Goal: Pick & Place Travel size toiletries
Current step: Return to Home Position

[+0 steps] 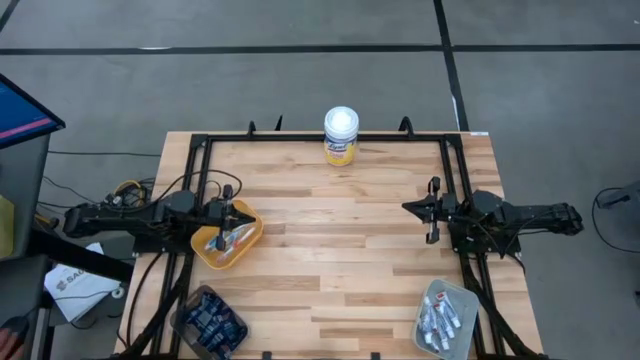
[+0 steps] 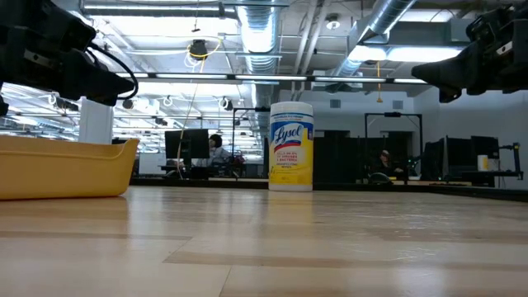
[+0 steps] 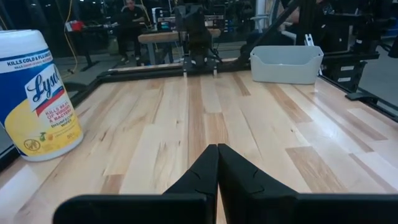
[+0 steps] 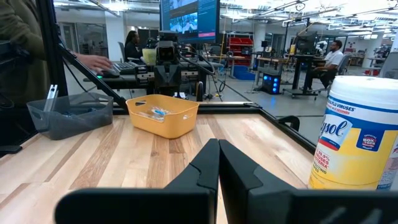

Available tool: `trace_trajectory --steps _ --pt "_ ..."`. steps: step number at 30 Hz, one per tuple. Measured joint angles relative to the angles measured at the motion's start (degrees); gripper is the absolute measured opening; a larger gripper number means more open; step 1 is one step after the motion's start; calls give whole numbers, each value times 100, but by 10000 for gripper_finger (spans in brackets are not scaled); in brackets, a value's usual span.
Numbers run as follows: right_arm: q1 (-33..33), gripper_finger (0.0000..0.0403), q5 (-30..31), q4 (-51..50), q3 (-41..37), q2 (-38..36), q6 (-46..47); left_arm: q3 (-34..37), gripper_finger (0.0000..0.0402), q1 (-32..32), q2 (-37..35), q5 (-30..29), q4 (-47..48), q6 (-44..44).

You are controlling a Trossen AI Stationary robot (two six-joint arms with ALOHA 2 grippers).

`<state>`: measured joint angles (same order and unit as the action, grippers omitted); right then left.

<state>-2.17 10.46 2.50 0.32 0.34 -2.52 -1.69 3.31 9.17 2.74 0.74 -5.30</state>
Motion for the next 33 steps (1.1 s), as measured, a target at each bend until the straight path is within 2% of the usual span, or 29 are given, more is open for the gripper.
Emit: trace_trajectory --steps 7,33 --pt "-1 0 -1 0 0 0 0 0 0 0 -219 -22 -53 0" --pt "-1 0 -1 1 0 0 0 0 0 0 -205 -15 -128 2"
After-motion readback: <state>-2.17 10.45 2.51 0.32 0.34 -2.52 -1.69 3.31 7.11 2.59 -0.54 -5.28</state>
